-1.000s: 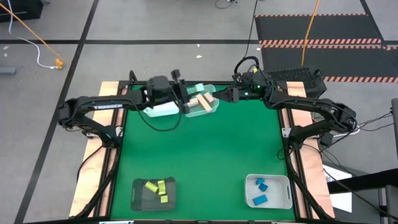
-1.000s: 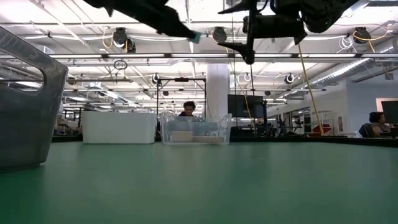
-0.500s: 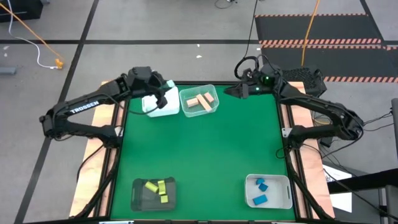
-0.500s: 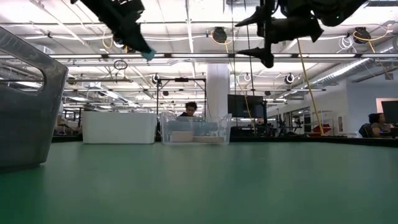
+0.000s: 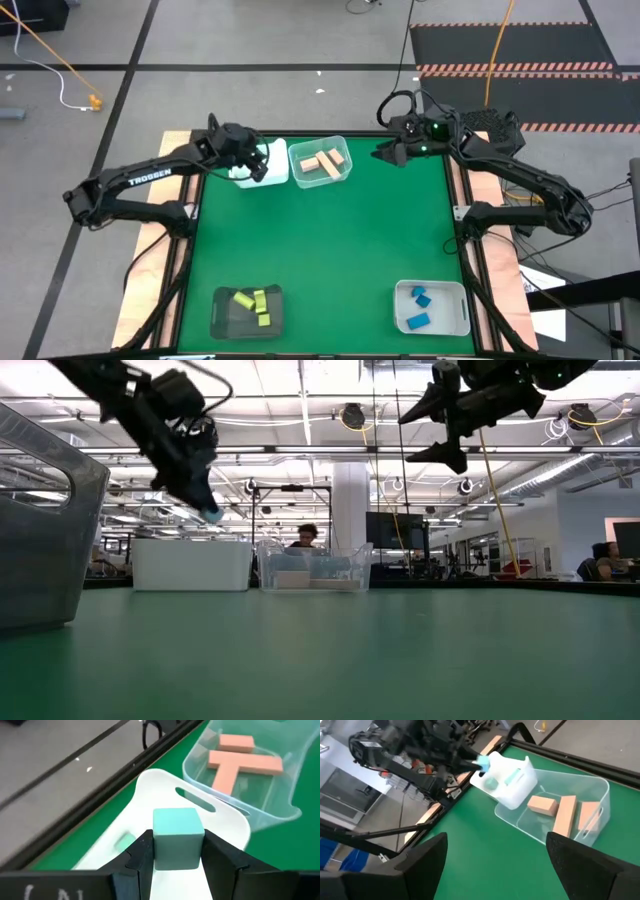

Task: Sort & place blocks by color
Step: Put the white block into the white bin, then return to Home Position

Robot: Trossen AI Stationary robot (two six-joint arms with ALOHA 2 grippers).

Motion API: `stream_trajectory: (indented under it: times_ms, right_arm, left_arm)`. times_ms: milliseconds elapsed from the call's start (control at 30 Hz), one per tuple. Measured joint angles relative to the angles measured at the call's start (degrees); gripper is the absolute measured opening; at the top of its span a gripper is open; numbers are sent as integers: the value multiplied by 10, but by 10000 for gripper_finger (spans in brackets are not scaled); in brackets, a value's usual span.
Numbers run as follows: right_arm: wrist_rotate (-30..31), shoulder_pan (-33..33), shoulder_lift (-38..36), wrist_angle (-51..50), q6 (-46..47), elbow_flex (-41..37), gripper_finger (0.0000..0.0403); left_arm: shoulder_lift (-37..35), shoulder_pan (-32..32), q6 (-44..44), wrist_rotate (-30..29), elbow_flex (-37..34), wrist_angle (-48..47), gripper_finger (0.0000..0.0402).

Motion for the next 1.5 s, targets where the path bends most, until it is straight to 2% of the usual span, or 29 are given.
stream_trajectory:
  times_ms: [133, 267, 567, 667, 833, 933, 1133, 1267, 1500]
  right_arm:
    - [0, 0, 0, 0, -16, 0, 326]
    - [-1, 0, 0, 0, -29, 0, 326]
    - [-1, 0, 0, 0, -29, 0, 326]
    - [-1, 0, 0, 0, -29, 0, 326]
    - [-2, 0, 0, 1, -38, 0, 326]
    - [-4, 0, 0, 0, -50, 0, 326]
    - [-4, 0, 0, -11, -54, 0, 326]
    - [-4, 0, 0, -16, -62, 0, 326]
    - [-2, 0, -29, -22, -141, 0, 326]
  left_arm:
    - [0, 9, -58, 1, -64, 100, 134]
    - [0, 14, -99, -1, -106, 150, 140]
    - [0, 14, -184, -40, -129, 168, 225]
    - [0, 14, -187, -39, -129, 180, 252]
    - [-1, 13, -179, -4, -129, 210, 276]
    - [-3, 15, -182, -2, -129, 210, 281]
    - [-3, 19, -172, -2, -129, 151, 282]
    - [-11, 19, -177, 15, -129, 162, 282]
    - [-103, 12, -111, 74, -129, 186, 282]
